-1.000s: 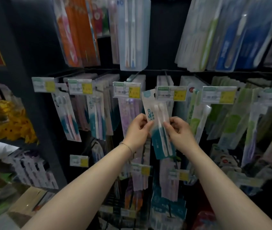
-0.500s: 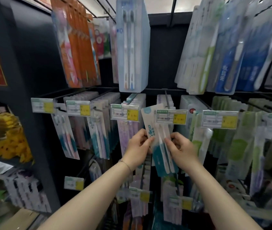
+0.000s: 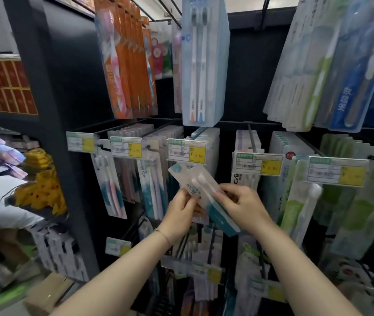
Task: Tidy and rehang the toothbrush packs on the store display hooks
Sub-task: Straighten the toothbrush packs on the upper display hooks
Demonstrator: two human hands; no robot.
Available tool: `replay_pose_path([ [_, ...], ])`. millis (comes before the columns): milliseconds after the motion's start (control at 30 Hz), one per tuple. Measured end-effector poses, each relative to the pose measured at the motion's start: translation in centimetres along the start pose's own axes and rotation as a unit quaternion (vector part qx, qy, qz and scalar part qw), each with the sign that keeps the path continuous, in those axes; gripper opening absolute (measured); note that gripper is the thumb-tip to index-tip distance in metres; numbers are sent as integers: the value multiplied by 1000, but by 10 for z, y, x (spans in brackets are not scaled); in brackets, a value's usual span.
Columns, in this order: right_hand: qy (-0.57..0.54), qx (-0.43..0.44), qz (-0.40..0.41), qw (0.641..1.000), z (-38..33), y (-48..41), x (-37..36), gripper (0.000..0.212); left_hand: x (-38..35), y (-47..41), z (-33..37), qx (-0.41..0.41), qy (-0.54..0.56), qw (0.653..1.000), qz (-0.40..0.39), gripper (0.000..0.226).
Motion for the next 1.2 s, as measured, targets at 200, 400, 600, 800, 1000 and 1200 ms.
replay_pose_path([
  [200, 49, 13, 7, 999, -3, -2, -2, 20, -1, 5, -9, 54, 47, 997, -8, 13],
  [400, 44, 6, 46, 998, -9, -12, 3, 13, 2, -7, 16, 24, 27, 999, -6, 12],
  [600, 28, 10, 47, 998, -11, -14, 0, 14, 7, -10, 18, 24, 20, 999, -15, 11],
  [800, 14, 28, 52, 998, -15, -20, 5, 10, 5, -16, 21, 23, 69, 997, -12, 10],
  [1000, 20, 34, 61, 997, -17, -24, 6, 12, 10, -18, 21, 13, 65, 998, -8, 12],
  [1200, -13, 7, 62, 998, 8, -13, -6, 11, 4, -14, 21, -5, 0, 999, -46, 19],
])
Point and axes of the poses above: each hand's wrist, its own y-axis away from the middle knuckle, its own x-axis out of the back of the hand, z = x × y, the point moved 9 cm from there along -y, towards the middle knuckle, and after that the axes turned 11 degrees about y, right-handed, at the moved point
